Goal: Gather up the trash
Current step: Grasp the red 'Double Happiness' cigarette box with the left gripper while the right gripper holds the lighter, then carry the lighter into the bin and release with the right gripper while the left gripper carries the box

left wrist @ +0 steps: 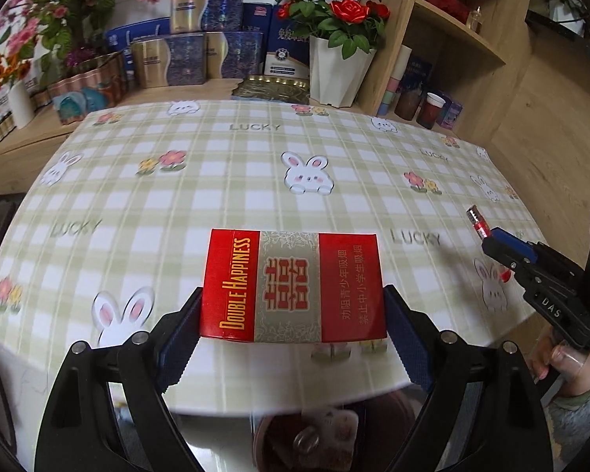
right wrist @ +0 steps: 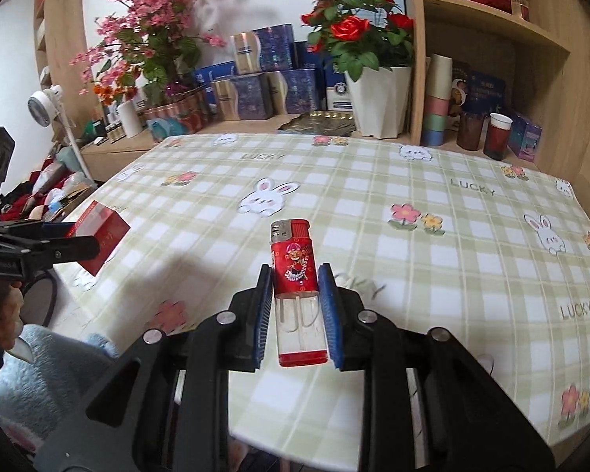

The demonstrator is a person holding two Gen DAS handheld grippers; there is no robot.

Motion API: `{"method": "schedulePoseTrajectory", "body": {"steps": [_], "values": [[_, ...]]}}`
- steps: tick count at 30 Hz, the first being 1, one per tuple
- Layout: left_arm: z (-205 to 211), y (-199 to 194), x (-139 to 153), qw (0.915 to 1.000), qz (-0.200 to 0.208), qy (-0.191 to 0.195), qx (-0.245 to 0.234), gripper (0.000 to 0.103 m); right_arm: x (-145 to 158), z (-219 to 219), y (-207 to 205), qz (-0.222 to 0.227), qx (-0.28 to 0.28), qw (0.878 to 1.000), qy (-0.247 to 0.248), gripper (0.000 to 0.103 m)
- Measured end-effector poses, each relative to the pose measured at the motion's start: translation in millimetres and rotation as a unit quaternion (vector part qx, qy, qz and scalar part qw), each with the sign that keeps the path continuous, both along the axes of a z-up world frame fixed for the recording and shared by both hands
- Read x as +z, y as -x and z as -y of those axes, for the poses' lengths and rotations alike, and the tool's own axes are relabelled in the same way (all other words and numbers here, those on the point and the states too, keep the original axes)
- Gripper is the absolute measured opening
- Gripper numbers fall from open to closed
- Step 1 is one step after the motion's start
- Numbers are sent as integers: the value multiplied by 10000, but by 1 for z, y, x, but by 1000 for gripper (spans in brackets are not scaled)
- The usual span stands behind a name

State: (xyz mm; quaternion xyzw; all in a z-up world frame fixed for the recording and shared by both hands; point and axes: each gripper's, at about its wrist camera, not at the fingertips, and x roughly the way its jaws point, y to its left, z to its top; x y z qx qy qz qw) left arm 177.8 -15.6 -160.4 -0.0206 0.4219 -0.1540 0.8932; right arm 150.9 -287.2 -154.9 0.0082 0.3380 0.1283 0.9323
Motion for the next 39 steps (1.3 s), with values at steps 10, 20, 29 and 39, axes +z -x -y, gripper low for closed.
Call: {"method": "schedulePoseTrajectory", "body": {"steps": [10, 20, 29, 39], "values": [[-29, 68, -1, 9995, 54, 298, 108, 85, -2, -35, 64, -215, 377, 9991, 27, 27], [-43, 116, -8, 9993, 127, 348, 87, 85, -37, -70, 114, -784, 717, 9943, 53, 27], [-53, 140, -23, 9991, 41, 407, 143, 85, -96, -94, 123, -1608, 928, 9824, 179, 27], [-53, 142, -27, 9990, 10, 419, 132, 85, -117, -102, 114, -1819, 744, 9789, 562, 33]]}}
